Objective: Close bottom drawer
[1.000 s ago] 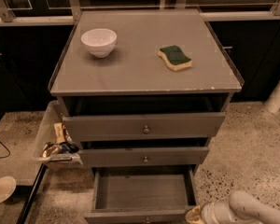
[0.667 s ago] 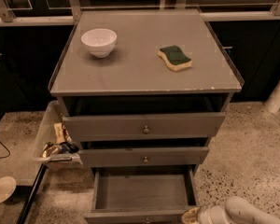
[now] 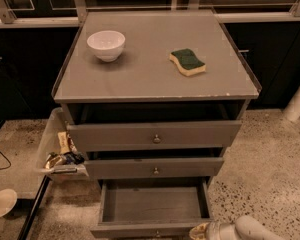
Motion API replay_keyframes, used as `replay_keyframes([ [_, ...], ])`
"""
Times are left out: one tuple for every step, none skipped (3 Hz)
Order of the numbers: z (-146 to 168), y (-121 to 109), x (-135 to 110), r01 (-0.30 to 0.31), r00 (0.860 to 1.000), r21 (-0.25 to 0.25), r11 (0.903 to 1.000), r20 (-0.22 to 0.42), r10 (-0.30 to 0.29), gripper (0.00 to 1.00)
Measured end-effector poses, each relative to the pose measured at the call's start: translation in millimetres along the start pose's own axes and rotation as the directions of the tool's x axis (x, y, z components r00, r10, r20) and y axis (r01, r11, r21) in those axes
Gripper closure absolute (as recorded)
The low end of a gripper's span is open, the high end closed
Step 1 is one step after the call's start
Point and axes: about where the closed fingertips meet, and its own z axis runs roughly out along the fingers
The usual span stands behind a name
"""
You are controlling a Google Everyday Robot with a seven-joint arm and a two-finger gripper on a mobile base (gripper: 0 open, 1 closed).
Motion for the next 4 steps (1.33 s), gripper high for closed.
replay_keyframes([
  [1.8,0.2,1.1,0.003,1.0,0.001,1.0,0.001,-0.003,0.83],
  [1.8,0.2,1.1,0.003,1.0,0.001,1.0,0.001,-0.003,0.59],
  [1.9,0.2,1.1,0.003,1.0,0.001,1.0,0.001,-0.003,0.36],
  [6.4,-5.1,-0.4,0.015,1.0,0.002,0.9999,0.025,-0.015,0.12],
])
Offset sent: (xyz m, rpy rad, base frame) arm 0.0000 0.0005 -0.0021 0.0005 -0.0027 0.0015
